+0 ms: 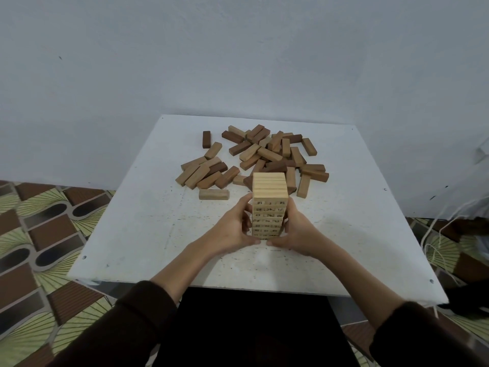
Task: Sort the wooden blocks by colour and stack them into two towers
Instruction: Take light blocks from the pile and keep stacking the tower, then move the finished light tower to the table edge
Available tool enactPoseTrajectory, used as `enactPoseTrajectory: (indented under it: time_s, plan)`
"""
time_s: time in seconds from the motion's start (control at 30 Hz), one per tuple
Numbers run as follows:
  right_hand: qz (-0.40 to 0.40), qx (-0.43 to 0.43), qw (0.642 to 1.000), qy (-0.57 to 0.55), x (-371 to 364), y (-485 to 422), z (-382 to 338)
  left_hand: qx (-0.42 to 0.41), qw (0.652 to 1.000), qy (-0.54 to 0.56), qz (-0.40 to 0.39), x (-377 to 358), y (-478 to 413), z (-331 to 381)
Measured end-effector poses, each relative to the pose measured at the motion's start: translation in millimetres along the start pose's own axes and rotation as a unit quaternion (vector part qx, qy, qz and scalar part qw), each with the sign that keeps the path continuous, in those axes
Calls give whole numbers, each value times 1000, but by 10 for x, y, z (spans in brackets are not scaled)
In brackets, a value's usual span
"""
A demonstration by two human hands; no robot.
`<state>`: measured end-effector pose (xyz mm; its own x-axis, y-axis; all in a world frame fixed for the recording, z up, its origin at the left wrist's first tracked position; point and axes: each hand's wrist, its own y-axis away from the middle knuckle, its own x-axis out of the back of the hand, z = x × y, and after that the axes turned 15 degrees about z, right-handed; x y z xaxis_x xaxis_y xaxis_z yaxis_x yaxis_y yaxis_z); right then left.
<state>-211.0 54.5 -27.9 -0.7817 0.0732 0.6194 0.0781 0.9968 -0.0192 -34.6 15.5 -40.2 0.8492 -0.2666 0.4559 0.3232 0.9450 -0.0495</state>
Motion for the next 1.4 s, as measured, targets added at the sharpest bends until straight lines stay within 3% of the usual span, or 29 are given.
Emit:
enactPoseTrajectory:
  time_s: [0.4,0.97,1.2,1.4]
  plan:
    - [29,-7,999,-30,181,81,282,-12,1000,28,-6,-295,-30,54]
    - [92,-54,994,-15,1477,-202,1423,-62,996,41,-58,-1698,-892,692]
    - [89,-58,994,-3,1804,-646,1672,11,998,60,-32,-2066,-1405,811]
    - [96,-54,994,-1,1904,-976,1786,18,999,38,1,-2160,-1653,828]
